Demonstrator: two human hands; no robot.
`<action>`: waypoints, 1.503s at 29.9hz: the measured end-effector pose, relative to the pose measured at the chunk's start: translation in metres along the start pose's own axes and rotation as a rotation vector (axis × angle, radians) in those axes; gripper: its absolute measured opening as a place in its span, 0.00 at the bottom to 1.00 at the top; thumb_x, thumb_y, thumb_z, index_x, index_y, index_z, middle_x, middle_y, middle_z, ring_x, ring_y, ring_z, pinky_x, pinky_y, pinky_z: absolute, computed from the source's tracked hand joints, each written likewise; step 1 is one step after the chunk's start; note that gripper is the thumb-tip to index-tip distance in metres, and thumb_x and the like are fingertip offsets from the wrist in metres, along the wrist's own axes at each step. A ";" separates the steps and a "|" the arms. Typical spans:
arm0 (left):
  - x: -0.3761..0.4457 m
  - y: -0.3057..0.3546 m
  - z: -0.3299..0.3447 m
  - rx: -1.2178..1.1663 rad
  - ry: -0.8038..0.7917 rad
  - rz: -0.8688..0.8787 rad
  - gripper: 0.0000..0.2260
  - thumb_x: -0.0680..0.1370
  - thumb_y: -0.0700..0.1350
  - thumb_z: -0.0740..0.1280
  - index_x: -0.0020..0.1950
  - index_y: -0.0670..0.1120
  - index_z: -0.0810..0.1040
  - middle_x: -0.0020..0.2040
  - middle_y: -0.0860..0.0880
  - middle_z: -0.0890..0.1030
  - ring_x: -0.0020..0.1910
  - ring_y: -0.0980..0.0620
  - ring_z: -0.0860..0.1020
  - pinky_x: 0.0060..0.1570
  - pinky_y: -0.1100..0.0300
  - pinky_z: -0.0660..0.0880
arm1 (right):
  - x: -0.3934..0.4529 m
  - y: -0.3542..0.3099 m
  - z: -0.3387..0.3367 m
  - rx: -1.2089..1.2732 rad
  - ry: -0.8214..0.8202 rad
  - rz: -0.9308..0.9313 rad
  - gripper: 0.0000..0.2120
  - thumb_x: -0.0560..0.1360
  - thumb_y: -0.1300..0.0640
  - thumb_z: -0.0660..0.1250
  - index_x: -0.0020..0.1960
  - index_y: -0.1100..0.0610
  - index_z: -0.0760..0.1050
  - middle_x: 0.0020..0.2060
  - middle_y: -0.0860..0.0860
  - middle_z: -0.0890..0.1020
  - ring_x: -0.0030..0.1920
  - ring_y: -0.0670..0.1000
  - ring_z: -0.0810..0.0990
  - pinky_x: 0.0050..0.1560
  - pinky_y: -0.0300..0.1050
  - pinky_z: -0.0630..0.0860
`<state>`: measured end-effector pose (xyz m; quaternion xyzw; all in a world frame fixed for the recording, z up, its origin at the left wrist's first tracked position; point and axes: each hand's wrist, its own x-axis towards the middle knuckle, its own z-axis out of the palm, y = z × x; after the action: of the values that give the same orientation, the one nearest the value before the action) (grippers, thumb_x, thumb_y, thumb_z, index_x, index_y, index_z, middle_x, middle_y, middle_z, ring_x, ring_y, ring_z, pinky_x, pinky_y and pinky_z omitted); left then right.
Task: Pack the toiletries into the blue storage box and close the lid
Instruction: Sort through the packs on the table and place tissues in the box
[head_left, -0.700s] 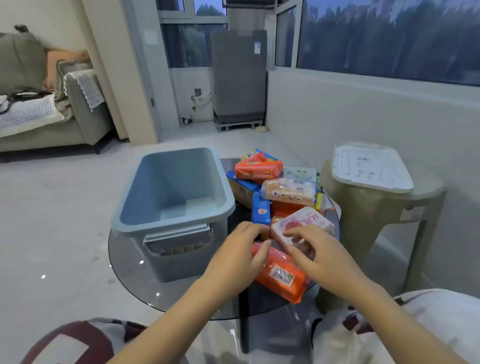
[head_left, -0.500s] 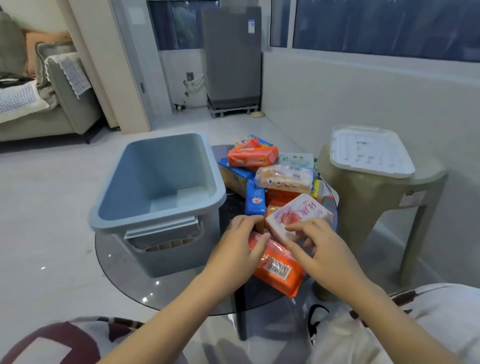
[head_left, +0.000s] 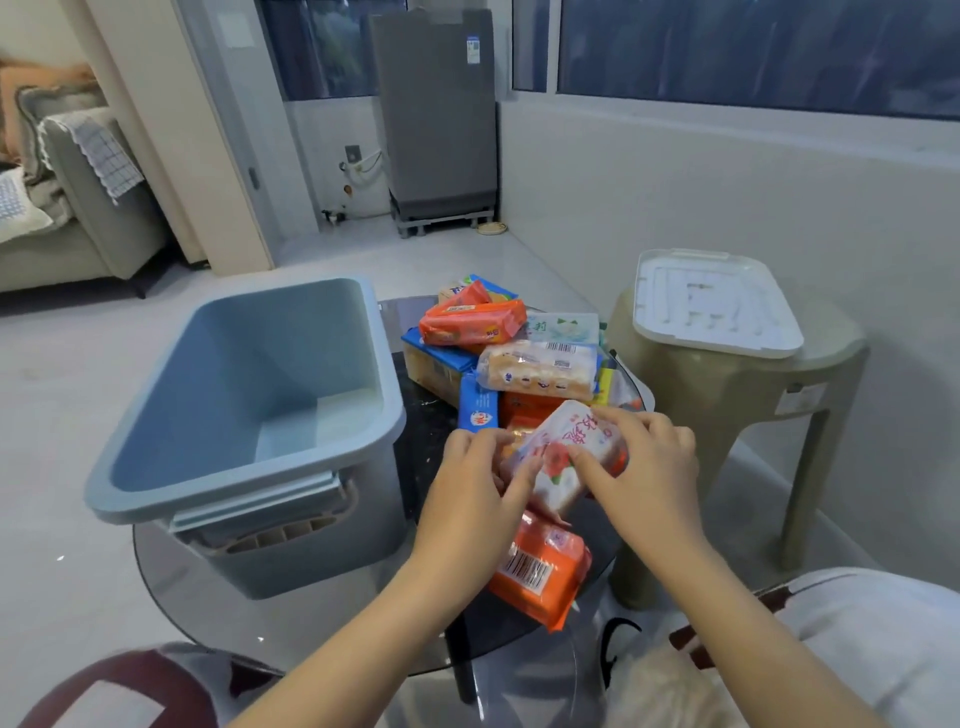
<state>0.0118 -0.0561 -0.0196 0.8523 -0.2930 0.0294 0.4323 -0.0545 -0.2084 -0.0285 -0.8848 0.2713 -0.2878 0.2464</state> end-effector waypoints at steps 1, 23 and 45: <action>0.004 0.002 0.000 -0.017 0.013 0.010 0.16 0.76 0.56 0.65 0.61 0.52 0.74 0.52 0.56 0.69 0.43 0.63 0.74 0.41 0.74 0.69 | 0.003 -0.002 0.000 -0.019 0.018 -0.018 0.22 0.69 0.43 0.68 0.62 0.44 0.73 0.56 0.49 0.74 0.58 0.50 0.64 0.57 0.47 0.63; 0.069 0.013 -0.006 -0.452 0.163 -0.145 0.17 0.77 0.47 0.67 0.66 0.50 0.73 0.62 0.52 0.77 0.56 0.60 0.74 0.40 0.81 0.72 | 0.048 -0.028 0.002 0.432 -0.084 0.139 0.24 0.75 0.45 0.63 0.70 0.50 0.67 0.64 0.51 0.75 0.65 0.54 0.71 0.63 0.59 0.70; 0.041 0.029 -0.020 -0.684 0.065 -0.271 0.09 0.77 0.54 0.64 0.47 0.57 0.84 0.44 0.56 0.86 0.44 0.61 0.83 0.35 0.71 0.76 | 0.037 -0.033 -0.035 1.006 -0.225 0.421 0.14 0.71 0.57 0.71 0.56 0.57 0.77 0.44 0.53 0.85 0.39 0.49 0.85 0.31 0.40 0.78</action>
<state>0.0342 -0.0732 0.0262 0.6882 -0.1566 -0.1006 0.7012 -0.0407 -0.2174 0.0302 -0.6102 0.2434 -0.2302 0.7180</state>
